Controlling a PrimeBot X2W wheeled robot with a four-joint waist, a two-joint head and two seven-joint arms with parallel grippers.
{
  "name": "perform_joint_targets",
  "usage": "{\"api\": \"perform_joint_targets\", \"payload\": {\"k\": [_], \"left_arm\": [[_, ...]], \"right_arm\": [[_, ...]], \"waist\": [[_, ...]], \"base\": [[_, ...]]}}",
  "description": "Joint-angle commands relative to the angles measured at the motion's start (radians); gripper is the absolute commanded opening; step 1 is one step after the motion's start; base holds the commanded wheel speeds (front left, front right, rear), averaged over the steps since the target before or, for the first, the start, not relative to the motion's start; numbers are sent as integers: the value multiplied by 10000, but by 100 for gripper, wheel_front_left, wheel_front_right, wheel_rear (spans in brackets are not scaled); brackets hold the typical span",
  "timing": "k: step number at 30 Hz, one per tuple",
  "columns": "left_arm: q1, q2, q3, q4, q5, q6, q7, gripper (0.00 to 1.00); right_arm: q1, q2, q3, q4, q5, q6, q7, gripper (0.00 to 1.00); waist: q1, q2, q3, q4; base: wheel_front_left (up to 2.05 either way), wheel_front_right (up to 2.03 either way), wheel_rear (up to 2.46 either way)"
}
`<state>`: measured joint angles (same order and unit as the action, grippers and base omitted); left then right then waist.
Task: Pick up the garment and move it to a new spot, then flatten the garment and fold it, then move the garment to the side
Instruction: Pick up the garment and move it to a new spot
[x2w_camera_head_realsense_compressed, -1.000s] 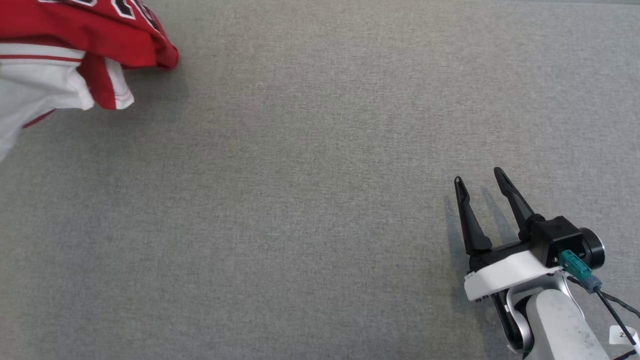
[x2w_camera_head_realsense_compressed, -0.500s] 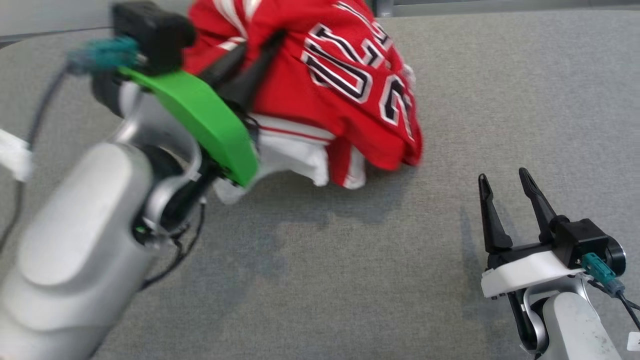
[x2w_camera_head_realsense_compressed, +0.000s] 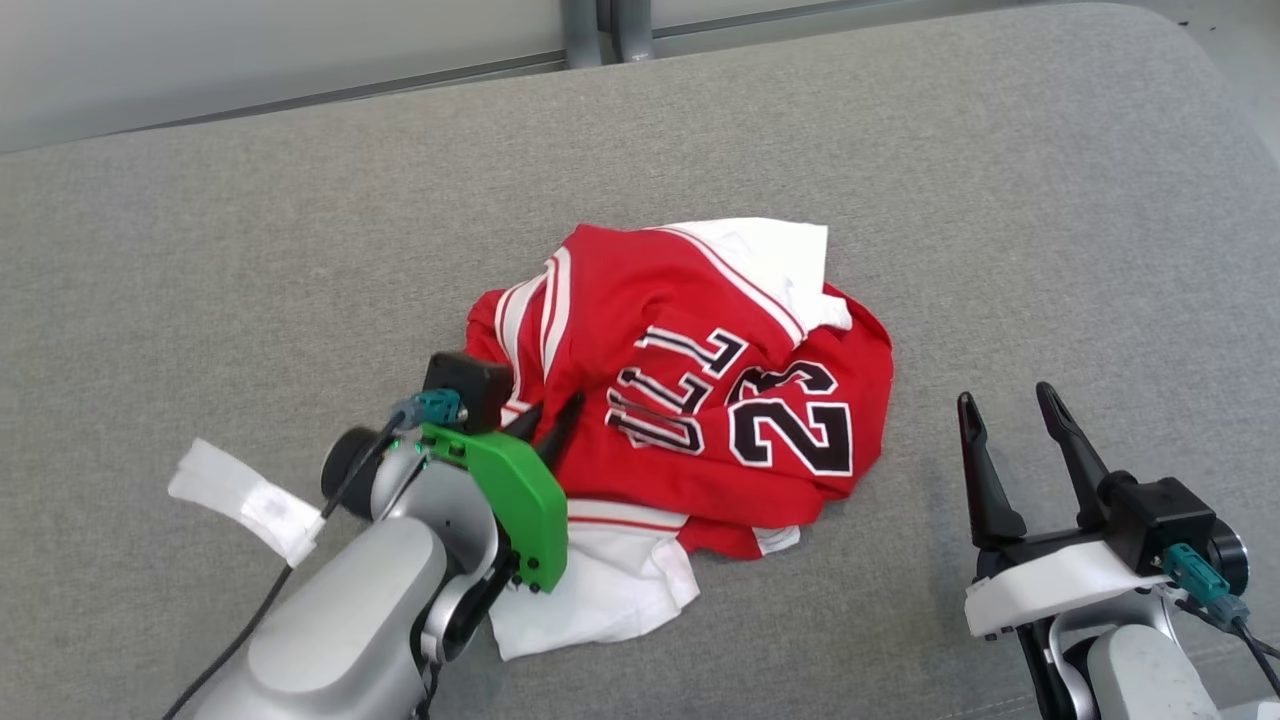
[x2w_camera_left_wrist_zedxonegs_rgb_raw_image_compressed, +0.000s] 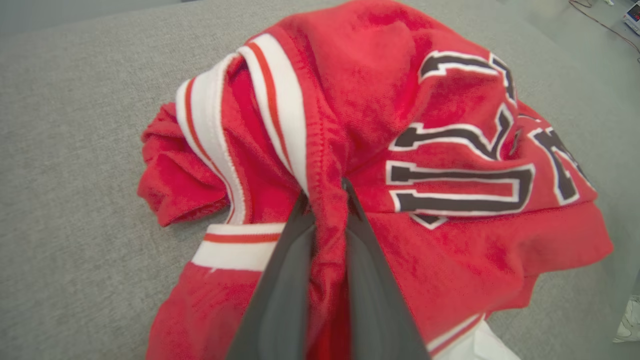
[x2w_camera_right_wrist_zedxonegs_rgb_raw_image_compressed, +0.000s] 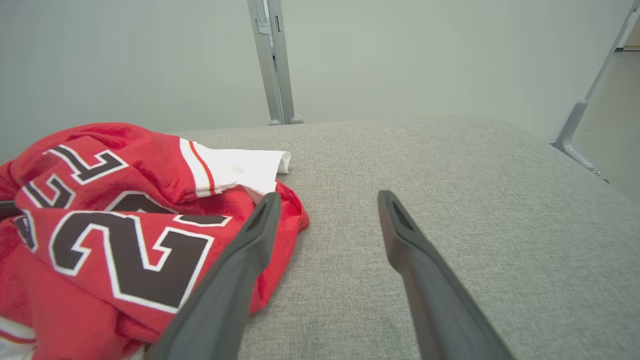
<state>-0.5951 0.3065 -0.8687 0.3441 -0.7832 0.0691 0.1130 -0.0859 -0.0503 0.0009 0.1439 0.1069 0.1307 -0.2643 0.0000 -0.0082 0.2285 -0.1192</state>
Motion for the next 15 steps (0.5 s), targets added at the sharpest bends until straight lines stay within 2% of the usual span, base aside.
{"api": "perform_joint_targets", "payload": {"k": [1, 2, 5, 9, 12, 15], "left_arm": [[271, -30, -37, 199, -124, -123, -8, 0], [361, -52, -114, 407, -140, -195, 63, 0], [367, 42, -165, 602, -93, -155, 35, 100], [159, 242, -247, -104, 117, 80, 345, 100], [151, 561, -348, -1315, 250, 475, 862, 100], [175, 699, -365, -1718, 293, 715, 1123, 100]], "right_arm": [[132, -14, -54, -32, 36, 1, -5, 100], [179, -11, -73, -43, 26, 1, -5, 100], [261, -10, -140, -81, -11, 1, -5, 100], [312, -11, -228, -105, -91, 1, -5, 100], [295, -11, -274, -110, -169, 1, -5, 100], [177, -10, -199, -130, -143, 1, -5, 100]], "waist": [[0, 82, -70, -224], [0, 82, -72, -240], [0, 82, -92, -236], [0, 82, -137, -151], [0, 82, -157, -35], [0, 82, -103, -1]], "base": [[0, 0, 0], [0, 0, 0], [0, 0, 0], [0, 0, 0], [0, 0, 0], [0, 0, 0]]}}
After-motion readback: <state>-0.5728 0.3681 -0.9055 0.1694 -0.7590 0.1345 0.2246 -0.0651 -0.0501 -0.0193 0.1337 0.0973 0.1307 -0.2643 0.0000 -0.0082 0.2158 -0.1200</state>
